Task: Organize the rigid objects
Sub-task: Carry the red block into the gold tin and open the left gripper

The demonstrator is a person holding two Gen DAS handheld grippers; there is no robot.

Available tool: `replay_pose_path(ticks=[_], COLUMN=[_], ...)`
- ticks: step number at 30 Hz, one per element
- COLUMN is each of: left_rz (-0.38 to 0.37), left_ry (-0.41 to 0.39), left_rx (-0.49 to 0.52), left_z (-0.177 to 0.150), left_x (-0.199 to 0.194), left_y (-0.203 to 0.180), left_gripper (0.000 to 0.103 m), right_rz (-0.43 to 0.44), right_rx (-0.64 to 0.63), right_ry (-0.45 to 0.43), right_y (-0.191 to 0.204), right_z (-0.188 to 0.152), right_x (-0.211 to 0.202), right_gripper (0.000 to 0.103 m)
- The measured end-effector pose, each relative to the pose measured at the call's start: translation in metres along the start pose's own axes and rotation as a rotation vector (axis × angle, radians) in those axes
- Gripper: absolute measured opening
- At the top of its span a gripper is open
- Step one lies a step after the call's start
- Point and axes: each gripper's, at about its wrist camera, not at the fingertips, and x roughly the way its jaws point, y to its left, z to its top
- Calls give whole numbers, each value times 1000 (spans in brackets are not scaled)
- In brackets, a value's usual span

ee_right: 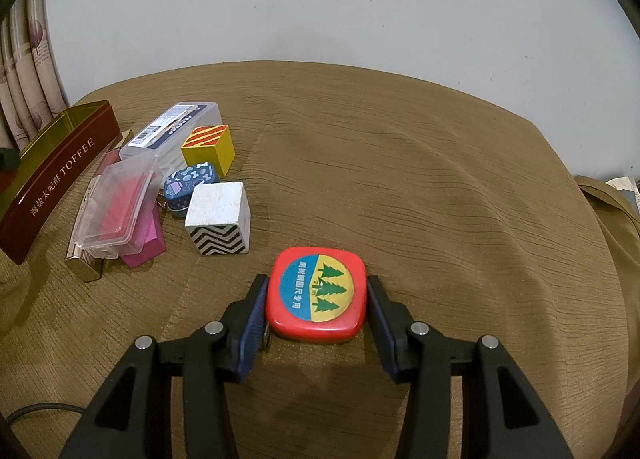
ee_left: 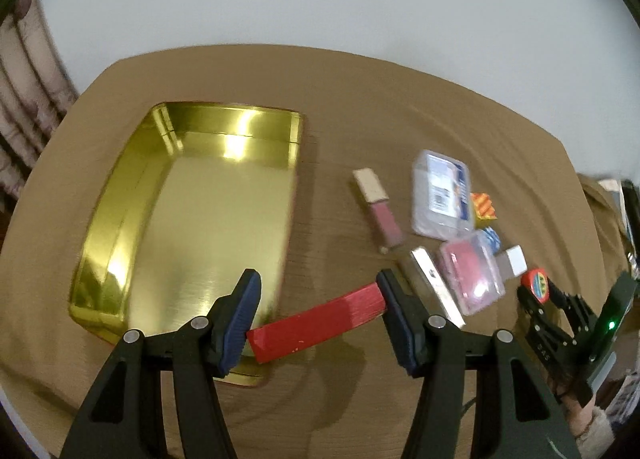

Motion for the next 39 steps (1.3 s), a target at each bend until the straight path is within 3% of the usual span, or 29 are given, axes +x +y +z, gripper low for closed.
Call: replay_pose_path(ticks=[8,19,29,39], left_rz=[-1,18,48,128], left_ry=[48,73,102,113], left_rx=[-109,-130,-105,-90], left_z=[15,12,10,8], left_x=[4,27,44,59], left_y=[63,110,123,130], left_gripper=[56,56,56,56], right_rz=[0,0,0,1], right_rx=[0,1,1,1], right_ry=[0,2,3,3], right_y=[-1,-1,-1,-2], right_z=[0,0,0,1], right_x=[0,-1,-1,-1], right_gripper=[49,49,49,49])
